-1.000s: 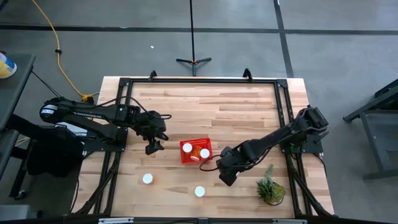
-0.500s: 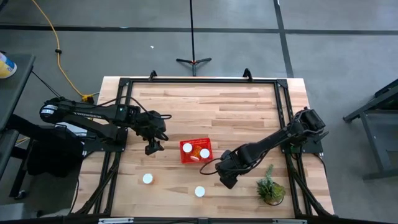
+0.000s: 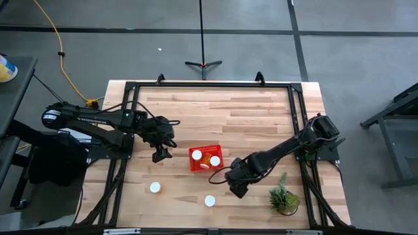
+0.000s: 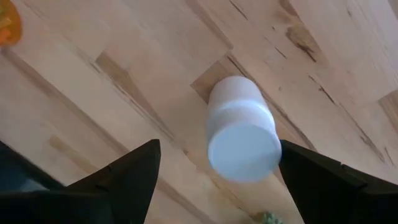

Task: Pick and place pill bottles into a basket
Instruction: Put the white pill bottle into the red basket

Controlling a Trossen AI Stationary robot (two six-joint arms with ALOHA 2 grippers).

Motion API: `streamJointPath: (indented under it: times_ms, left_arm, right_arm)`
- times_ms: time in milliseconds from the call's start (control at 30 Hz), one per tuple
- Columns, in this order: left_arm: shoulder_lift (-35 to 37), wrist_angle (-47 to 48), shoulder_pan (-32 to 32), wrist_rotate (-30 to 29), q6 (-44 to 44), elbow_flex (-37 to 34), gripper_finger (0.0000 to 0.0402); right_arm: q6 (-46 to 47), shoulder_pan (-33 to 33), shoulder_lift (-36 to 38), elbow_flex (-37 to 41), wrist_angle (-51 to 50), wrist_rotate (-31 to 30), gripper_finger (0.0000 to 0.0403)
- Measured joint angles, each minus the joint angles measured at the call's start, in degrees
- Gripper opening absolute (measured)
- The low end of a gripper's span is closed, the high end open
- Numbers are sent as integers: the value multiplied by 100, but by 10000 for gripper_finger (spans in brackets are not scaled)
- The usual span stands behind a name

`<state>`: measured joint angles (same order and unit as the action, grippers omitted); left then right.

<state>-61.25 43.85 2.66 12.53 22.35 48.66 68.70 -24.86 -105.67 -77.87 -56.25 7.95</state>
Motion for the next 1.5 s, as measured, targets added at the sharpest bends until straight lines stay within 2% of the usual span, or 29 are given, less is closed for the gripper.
streamJointPath:
  times_ms: [1133,1267,1500]
  left_arm:
    - [0,14,0,28,66,0,325]
    - [0,14,-1,60,66,0,325]
    - [0,14,-2,90,66,0,325]
  right_arm:
    - [-157,7,-176,0,-93,-9,312]
    - [-169,0,-176,0,-115,34,300]
    - [-209,0,-177,0,-116,33,254]
